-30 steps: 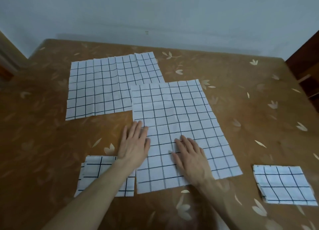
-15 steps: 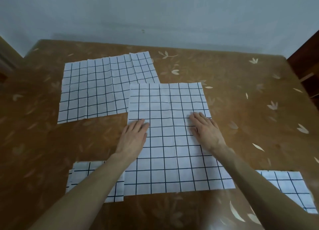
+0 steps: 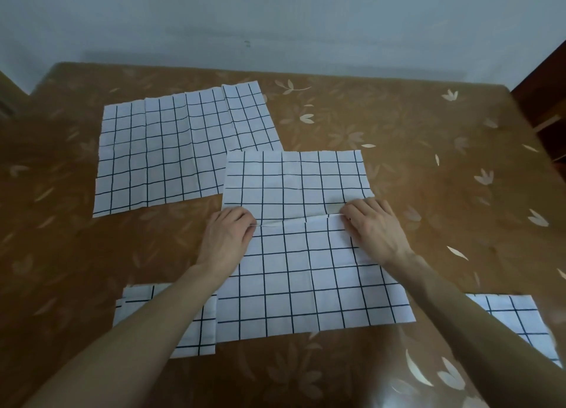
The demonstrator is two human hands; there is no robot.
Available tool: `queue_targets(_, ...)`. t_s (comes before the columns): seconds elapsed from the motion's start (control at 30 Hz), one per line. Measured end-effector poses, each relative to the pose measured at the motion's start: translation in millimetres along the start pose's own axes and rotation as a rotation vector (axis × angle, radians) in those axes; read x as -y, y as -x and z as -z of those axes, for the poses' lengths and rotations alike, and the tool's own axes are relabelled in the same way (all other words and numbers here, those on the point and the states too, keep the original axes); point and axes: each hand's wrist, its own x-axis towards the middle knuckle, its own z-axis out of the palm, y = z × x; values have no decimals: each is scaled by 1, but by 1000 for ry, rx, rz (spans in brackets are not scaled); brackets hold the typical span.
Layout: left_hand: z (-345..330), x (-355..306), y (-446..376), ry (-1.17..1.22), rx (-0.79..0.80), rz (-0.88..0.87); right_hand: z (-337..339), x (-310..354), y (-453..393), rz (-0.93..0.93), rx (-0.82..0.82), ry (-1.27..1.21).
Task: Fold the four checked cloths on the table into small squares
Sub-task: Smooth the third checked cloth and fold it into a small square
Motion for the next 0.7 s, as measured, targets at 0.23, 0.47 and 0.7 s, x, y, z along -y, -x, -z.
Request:
queue_targets(0.23,46,-11,-20,37,42,-79,31,-6,-18,42,4,13)
queue_targets(0.47,88,-29,-41,88,7,-73,71,-2,-33,0,13,-187)
queue_targets(0.7,108,-28,-37,54,26,-69,95,-4,-17,11,29,-178)
